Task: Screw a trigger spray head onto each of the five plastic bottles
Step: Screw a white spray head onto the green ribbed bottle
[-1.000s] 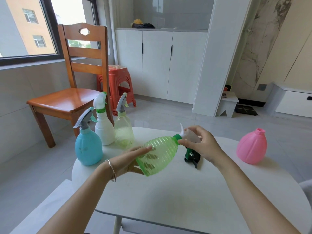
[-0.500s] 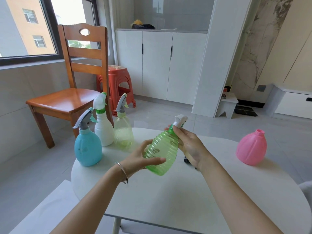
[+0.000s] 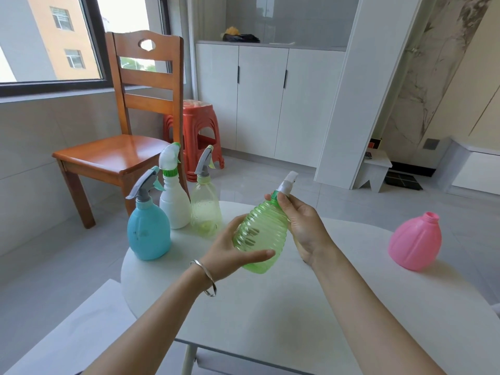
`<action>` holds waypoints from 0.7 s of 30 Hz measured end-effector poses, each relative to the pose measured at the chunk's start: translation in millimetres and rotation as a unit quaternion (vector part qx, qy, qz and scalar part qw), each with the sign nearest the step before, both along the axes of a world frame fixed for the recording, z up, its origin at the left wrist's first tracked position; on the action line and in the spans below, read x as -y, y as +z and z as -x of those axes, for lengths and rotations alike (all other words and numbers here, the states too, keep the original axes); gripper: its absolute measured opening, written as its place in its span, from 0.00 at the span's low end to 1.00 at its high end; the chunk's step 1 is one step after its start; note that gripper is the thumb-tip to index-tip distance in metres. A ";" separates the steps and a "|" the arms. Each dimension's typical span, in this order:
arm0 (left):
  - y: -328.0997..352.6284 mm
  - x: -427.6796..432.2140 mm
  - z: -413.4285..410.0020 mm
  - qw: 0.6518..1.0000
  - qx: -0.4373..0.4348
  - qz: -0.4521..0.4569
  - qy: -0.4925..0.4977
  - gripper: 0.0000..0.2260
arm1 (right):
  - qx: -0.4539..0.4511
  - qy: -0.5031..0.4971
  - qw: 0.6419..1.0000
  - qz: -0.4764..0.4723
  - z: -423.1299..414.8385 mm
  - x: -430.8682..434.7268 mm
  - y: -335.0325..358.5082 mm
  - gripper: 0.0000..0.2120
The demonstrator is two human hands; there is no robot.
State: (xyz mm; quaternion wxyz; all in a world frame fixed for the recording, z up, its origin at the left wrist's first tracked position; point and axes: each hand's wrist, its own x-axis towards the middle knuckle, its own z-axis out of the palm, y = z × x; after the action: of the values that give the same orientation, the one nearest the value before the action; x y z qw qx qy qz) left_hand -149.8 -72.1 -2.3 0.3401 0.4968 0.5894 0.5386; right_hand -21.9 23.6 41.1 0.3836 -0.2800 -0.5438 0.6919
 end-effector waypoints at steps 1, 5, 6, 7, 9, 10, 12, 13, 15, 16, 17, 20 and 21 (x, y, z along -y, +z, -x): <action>-1.1 0.4 1.5 1.000 -0.011 -0.007 0.010 0.32 | 0.004 0.004 1.000 -0.005 1.1 0.3 0.1 0.15; -5.5 4.9 8.9 0.998 -0.041 -0.029 0.041 0.37 | 0.044 0.016 0.998 -0.045 5.7 2.5 2.4 0.16; -5.0 6.3 10.8 0.997 -0.046 -0.039 0.051 0.37 | 0.050 0.030 0.997 -0.047 7.4 4.4 3.1 0.17; -4.2 7.6 13.2 0.996 -0.048 -0.050 0.061 0.38 | 0.056 0.056 0.996 -0.045 9.1 6.8 3.3 0.19; -1.3 10.6 17.2 0.992 -0.052 -0.080 0.079 0.37 | 0.073 0.119 0.989 -0.043 13.8 12.3 2.2 0.26; -0.7 11.9 19.4 0.990 -0.060 -0.094 0.087 0.37 | 0.089 0.143 0.984 -0.052 17.2 15.0 1.1 0.28; -2.7 15.4 25.0 0.985 -0.090 -0.111 0.099 0.38 | 0.115 0.170 0.975 -0.086 25.0 20.4 -0.8 0.26; -4.2 17.7 28.4 0.983 -0.102 -0.112 0.102 0.39 | 0.118 0.172 0.973 -0.101 29.3 22.4 -1.8 0.25; -7.4 22.3 37.9 0.979 -0.140 -0.096 0.110 0.41 | 0.116 0.159 0.974 -0.116 38.0 24.6 -5.0 0.25; -8.2 24.6 42.9 0.974 -0.179 -0.080 0.115 0.42 | 0.113 0.150 0.975 -0.119 41.7 24.6 -6.9 0.25; -9.5 27.0 49.0 0.966 -0.221 -0.065 0.120 0.42 | 0.111 0.142 0.976 -0.123 45.6 24.7 -9.3 0.26; -4.7 40.0 65.9 0.941 -0.292 -0.075 0.153 0.43 | 0.112 0.118 0.979 -0.125 59.8 24.8 -18.8 0.26; -1.1 45.4 72.0 0.930 -0.308 -0.098 0.177 0.42 | 0.113 0.109 0.980 -0.122 64.4 24.4 -21.9 0.26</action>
State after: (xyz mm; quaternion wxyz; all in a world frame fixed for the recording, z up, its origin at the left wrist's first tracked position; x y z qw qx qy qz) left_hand -221.8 -117.5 -3.4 -0.0093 0.5567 0.6878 0.4658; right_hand -86.2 -0.8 19.2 0.2733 -0.2461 -0.6912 0.6221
